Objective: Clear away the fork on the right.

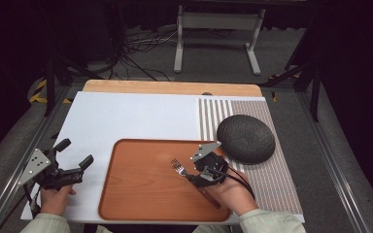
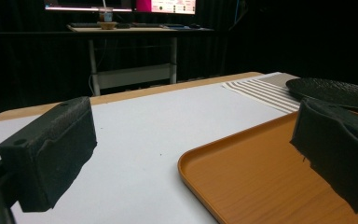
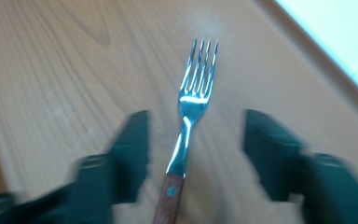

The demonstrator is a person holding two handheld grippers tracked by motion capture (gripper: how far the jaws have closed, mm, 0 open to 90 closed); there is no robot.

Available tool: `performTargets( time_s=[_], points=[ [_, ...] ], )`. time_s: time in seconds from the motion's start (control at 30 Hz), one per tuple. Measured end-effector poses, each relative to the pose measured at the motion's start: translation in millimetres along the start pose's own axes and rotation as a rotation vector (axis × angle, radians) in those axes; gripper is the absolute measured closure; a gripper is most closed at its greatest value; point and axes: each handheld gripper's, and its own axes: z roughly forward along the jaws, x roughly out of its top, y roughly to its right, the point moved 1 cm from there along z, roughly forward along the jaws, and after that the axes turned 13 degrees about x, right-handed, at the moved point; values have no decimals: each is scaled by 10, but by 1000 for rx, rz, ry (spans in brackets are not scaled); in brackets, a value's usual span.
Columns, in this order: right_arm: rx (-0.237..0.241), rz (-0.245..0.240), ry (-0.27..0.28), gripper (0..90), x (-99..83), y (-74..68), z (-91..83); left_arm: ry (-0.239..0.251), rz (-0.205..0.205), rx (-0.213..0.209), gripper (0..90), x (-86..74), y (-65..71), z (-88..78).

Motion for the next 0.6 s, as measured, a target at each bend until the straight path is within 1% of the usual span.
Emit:
performTargets(
  time_s=[0.03,0.07,0.1,0.13,0.2,0.27,0.3,0.43,0.5,0.6],
  points=[
    [4,-2,11,674,13,2,0,0,0,0,7,0,0,0],
    [4,-2,11,674,13,2,0,0,0,0,7,0,0,0],
    [16,-14,16,735,25,6,2,0,1,-1,7,0,1,1],
    [27,-30,15,823,42,11,11,0,1,-1,7,0,2,1],
    [42,-48,5,886,64,27,39,0,1,-1,7,0,2,1],
    [58,-75,-12,899,88,41,87,0,1,0,7,-2,1,3],
    [64,-81,-20,900,101,43,111,-3,3,-1,7,-1,-1,2],
    [89,-95,-48,900,145,56,222,-1,3,-1,7,-2,2,4],
    [108,-101,-71,900,162,73,292,-1,3,-1,7,-2,2,4],
    [122,-107,-95,900,177,93,374,-2,5,-2,8,0,0,1]
  ],
)
